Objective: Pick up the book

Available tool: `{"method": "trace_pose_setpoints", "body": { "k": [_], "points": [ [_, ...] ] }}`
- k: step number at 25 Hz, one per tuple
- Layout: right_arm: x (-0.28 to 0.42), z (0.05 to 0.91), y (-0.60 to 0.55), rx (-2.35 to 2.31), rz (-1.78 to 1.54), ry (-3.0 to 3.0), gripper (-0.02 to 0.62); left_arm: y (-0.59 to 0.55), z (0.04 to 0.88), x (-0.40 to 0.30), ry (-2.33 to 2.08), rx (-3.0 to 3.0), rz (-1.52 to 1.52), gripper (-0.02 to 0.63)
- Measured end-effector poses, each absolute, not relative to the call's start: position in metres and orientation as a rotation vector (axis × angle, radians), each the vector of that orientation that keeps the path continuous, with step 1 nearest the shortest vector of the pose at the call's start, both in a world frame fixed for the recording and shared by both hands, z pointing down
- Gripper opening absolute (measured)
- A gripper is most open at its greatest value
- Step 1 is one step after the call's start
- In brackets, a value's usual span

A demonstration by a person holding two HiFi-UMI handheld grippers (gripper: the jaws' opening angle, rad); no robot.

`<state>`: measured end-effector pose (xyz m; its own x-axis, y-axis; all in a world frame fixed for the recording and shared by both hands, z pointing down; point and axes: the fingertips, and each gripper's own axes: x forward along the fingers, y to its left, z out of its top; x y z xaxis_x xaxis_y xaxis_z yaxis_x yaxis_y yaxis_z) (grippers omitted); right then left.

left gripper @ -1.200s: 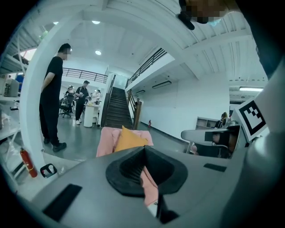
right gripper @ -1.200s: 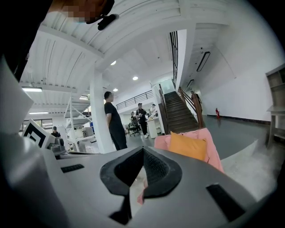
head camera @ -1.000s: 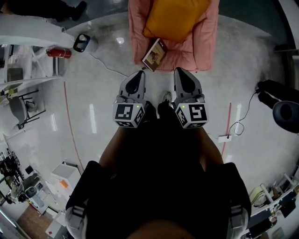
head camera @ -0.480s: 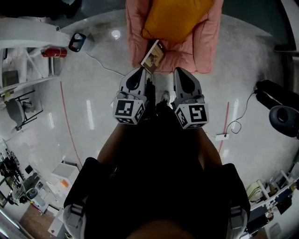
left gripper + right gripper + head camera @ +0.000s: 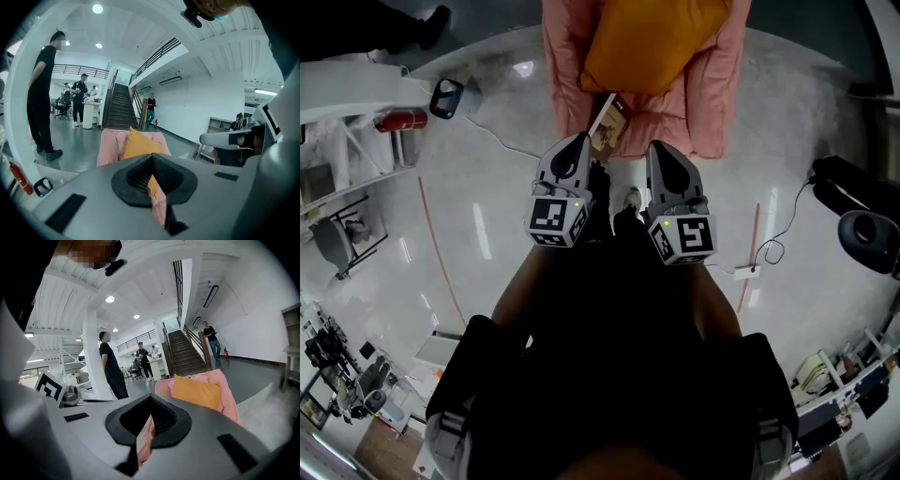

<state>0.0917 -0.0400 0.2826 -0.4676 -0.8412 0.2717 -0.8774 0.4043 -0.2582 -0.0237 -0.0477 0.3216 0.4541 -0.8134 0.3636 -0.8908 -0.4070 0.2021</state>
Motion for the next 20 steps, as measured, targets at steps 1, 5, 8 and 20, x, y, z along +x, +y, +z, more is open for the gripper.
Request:
{"method": "trace_pose_setpoints", "body": {
  "k": [1,5,8,20],
  "points": [
    [0.092,0.285,-0.045,1.568,0.57,-2.542,0.002,-0.053,0.325,-0.024,-1.438,2.339,0.303,0.009],
    [0.094,0.294,-0.064,1.575,0.599,-2.529,0.002,-0.073,0.34,-0.024,-1.416,2.324,0.345,0.009],
    [0.096,0.306,-0.074,1.567,0.612,-2.508,0.002,-0.085,0.357,-0.024,-1.394,2.307,0.383,0.009],
    [0.092,0.367,-0.098,1.548,0.72,-2.441,0.002,-0.107,0.427,-0.024,-1.322,2.247,0.444,0.009]
  ]
}}
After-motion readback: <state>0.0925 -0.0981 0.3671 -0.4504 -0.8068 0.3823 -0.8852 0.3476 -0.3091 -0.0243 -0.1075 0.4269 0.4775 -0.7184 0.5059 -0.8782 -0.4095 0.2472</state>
